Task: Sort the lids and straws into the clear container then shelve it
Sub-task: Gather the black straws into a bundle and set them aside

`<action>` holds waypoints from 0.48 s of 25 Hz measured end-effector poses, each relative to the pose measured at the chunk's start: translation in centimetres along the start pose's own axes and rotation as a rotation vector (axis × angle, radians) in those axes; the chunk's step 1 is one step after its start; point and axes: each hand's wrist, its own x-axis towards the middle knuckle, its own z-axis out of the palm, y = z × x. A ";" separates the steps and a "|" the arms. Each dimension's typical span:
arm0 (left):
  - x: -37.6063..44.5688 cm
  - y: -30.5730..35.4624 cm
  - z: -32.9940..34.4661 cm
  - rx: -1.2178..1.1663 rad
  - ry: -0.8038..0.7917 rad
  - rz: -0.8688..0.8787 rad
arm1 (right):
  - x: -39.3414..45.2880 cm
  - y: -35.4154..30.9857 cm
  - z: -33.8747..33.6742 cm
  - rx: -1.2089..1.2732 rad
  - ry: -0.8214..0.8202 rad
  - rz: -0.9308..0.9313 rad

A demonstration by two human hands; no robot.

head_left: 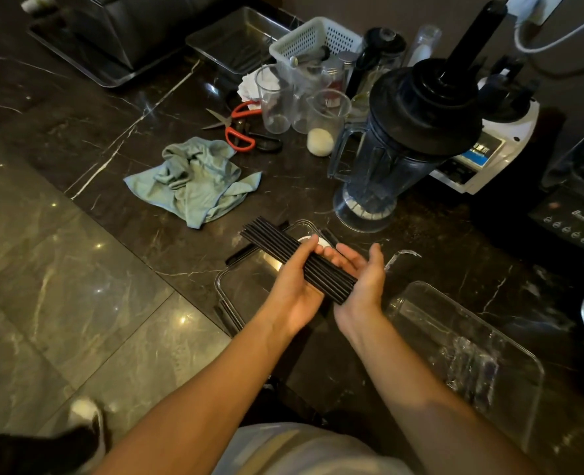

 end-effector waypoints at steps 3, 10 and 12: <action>0.1 0.1 -0.9 0.024 -0.001 -0.004 | -0.2 0.5 0.4 -0.152 -0.023 -0.078; 0.5 2.6 -5.5 0.222 0.224 0.157 | 1.0 1.9 -2.2 -1.154 -0.633 -0.251; 0.5 2.3 -6.1 0.284 0.221 0.079 | 0.8 3.2 -1.4 -1.304 -0.634 -0.280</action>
